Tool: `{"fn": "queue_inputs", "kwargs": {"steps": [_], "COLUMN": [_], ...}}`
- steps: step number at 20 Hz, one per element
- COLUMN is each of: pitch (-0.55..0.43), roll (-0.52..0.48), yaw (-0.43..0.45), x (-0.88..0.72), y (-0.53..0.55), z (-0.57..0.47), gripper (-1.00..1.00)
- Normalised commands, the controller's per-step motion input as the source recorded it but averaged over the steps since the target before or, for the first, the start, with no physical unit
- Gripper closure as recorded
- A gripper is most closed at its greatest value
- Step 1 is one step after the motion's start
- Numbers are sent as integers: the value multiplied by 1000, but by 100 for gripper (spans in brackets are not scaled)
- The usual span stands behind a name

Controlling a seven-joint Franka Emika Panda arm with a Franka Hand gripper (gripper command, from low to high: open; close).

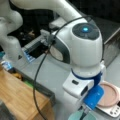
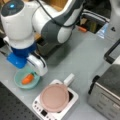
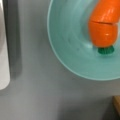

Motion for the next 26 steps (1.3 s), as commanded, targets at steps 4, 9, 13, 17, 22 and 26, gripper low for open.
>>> {"fn": "queue_inputs", "kwargs": {"steps": [4,9,13,17,22,26], "pitch": [183,160,141,130,112,92], "roll": [111,135,156,164,180,181], "yaw": [64,69,81,57,47,40], "x": [436,438,429,404,339,253], "y": [-254,-305,-307,-274,-181,-101], "z": [29,14,21,16,15,-42], "gripper": [-100,-100,-100,-100,-100,-100]}}
